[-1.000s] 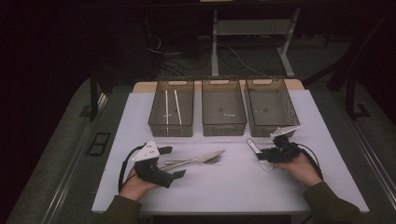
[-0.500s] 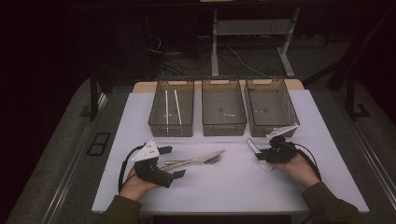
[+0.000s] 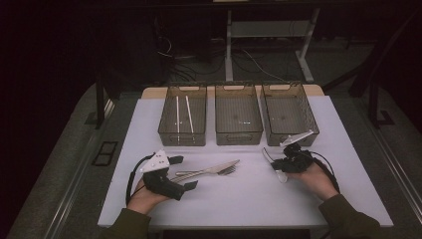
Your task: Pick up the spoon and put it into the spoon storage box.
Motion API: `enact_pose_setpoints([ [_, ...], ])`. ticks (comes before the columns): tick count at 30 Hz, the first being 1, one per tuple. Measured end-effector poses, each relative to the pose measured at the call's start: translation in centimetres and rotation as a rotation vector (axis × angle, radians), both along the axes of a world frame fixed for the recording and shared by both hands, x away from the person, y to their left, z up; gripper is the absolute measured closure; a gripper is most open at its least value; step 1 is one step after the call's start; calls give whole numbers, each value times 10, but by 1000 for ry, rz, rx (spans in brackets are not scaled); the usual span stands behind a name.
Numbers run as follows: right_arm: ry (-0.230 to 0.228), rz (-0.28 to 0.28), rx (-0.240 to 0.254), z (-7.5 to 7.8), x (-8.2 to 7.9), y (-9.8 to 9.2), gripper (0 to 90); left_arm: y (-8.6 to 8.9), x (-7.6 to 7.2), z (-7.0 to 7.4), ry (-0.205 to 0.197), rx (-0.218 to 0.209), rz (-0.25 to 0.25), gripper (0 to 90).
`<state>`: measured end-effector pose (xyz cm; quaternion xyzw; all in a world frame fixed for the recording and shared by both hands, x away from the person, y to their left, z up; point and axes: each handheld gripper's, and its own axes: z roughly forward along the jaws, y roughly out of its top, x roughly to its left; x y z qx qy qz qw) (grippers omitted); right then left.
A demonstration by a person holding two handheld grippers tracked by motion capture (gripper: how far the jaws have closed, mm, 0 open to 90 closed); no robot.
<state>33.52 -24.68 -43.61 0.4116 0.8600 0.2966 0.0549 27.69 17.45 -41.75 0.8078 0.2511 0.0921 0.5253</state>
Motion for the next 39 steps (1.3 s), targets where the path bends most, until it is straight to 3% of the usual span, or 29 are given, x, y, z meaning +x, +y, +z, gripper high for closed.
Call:
enact_pose_setpoints([
  [16,-3,-9,16,4,-1,-3,811,-1,0,0,0,5,-5,5],
  [39,-59,2,101,41,-3,-9,811,-1,0,-1,5,13,-11,6],
])
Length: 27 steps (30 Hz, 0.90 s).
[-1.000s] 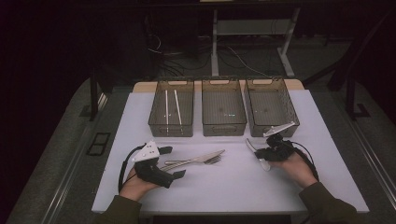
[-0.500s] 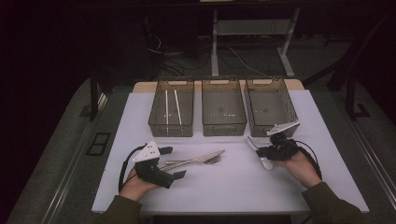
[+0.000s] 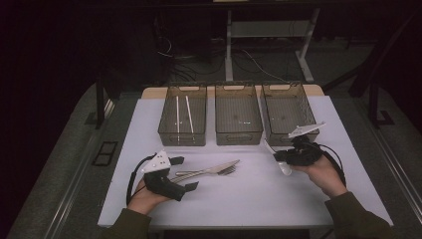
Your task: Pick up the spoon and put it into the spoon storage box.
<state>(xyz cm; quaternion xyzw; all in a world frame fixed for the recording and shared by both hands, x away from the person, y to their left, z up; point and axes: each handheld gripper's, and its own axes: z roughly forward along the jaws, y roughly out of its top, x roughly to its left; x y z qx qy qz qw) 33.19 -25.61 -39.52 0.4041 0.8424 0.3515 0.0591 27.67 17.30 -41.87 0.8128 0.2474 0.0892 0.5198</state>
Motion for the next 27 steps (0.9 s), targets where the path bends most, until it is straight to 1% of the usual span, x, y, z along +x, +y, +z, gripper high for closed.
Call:
enact_pose_setpoints([
  [8,-22,4,19,12,3,3,811,0,0,0,0,0,2,7],
  [10,-29,-4,31,15,4,3,811,0,0,0,3,-2,2,7],
  [16,-42,0,49,25,9,7,811,-1,0,0,1,1,-2,7],
  [21,-52,-1,64,30,17,12,811,-1,0,0,2,3,-1,7],
  [27,-64,-2,80,37,31,22,811,-1,-1,0,2,0,0,7],
])
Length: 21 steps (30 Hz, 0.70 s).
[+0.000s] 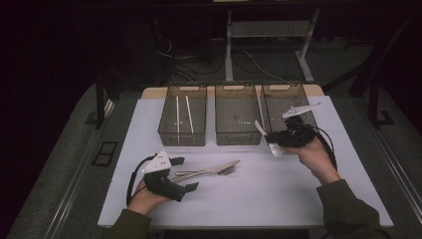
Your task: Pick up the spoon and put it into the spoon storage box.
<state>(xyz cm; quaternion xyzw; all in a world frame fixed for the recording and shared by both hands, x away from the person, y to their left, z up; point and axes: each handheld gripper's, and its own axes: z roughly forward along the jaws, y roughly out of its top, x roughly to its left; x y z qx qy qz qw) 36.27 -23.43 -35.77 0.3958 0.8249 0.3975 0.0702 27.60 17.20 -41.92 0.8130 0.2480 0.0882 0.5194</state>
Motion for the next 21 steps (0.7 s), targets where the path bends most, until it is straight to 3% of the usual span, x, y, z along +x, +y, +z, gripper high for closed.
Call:
enact_pose_setpoints([
  [6,-15,-11,-10,5,16,12,811,0,0,0,1,-4,-1,7],
  [21,0,-55,-30,7,68,43,811,1,-1,0,1,-13,-1,7],
])
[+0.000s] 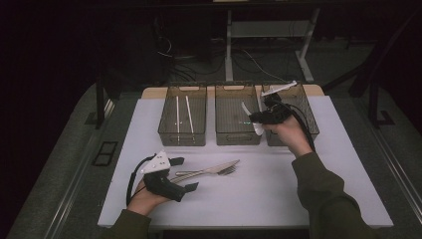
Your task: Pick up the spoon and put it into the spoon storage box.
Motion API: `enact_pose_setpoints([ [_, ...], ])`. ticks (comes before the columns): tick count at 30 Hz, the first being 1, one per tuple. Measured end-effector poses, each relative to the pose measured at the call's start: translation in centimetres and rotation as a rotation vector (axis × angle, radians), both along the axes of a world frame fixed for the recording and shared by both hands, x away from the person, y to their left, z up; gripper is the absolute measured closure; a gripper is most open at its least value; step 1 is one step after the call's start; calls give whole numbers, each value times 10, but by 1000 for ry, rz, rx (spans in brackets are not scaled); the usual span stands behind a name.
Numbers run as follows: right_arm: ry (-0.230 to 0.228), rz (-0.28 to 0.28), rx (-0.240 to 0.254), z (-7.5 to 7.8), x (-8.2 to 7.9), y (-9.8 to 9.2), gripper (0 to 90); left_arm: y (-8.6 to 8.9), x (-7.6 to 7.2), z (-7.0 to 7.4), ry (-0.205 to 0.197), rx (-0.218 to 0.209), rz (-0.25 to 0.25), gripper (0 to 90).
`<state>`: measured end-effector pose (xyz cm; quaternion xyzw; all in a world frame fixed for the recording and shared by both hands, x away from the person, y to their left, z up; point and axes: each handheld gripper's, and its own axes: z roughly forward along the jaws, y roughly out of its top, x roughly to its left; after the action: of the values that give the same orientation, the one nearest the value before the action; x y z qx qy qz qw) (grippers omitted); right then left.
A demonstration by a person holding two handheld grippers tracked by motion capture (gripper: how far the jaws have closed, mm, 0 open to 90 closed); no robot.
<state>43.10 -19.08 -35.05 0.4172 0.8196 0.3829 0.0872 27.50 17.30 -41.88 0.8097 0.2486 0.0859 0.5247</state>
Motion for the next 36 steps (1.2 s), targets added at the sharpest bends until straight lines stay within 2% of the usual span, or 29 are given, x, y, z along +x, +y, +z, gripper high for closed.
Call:
enact_pose_setpoints([
  [6,-7,-15,8,0,13,10,811,1,0,0,-1,-4,2,7],
  [9,-7,-22,-5,-1,19,15,811,1,0,1,-2,-6,2,7],
  [17,10,-36,-22,-13,35,27,811,0,0,1,-5,-6,-4,18],
  [27,37,-44,-76,-31,53,38,810,2,-1,1,-2,-10,-1,18],
  [33,70,-43,-102,-43,59,44,810,2,0,1,-3,-10,1,18],
  [36,82,-46,-126,-44,60,47,810,2,-1,2,-5,-10,-1,18],
])
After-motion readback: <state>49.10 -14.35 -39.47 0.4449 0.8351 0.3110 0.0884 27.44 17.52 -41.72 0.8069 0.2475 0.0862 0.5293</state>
